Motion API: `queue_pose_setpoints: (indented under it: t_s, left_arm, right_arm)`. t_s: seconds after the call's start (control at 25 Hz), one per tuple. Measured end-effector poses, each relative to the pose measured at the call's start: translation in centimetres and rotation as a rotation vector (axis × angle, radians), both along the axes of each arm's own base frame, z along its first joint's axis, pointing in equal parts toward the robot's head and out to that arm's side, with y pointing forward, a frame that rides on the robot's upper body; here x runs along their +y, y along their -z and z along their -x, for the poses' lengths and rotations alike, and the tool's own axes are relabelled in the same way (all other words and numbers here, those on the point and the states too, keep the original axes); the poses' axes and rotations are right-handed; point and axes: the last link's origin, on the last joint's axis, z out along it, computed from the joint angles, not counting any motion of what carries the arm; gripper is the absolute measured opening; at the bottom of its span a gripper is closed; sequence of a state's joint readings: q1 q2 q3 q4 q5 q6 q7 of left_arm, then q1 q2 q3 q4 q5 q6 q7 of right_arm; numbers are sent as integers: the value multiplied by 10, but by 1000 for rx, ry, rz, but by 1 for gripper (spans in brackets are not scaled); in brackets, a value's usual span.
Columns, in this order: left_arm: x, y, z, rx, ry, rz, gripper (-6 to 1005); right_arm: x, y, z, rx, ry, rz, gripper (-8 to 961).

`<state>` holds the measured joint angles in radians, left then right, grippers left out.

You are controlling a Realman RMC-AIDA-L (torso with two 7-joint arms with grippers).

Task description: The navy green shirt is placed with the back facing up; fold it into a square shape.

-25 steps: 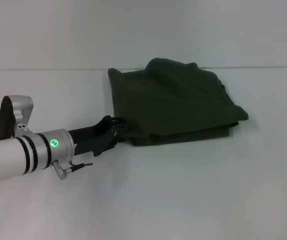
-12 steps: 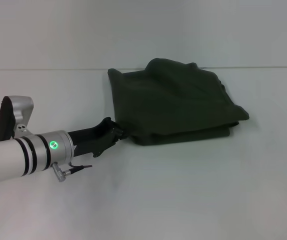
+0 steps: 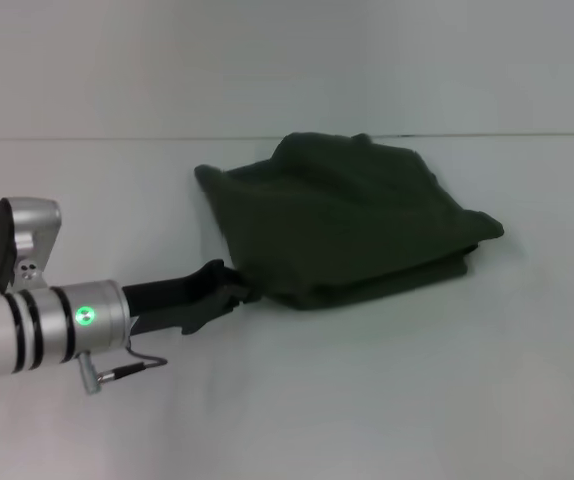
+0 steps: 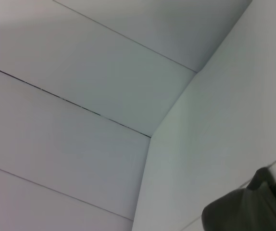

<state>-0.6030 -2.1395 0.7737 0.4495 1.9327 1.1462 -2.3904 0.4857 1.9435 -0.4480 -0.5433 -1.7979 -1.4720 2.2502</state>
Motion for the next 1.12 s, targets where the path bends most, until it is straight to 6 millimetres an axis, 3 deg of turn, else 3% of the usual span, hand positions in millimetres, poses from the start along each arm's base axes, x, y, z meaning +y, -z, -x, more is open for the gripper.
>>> queue_pose_setpoints:
  t_s: [0.24, 0.44, 0.68, 1.12]
  left_arm:
    - [-21, -9, 4, -24, 43, 87, 36]
    - [-31, -27, 27, 2, -14, 87, 34]
    - [-31, -54, 54, 56, -81, 42, 37]
    - [-27, -68, 56, 122, -41, 64, 43]
  right_arm:
    - [0, 3, 1, 7, 4, 4, 887]
    - [-1, 8, 1, 7, 7, 15, 887]
    - [10, 14, 4, -76, -2, 77, 886]
    - [32, 22, 21, -161, -27, 127, 885]
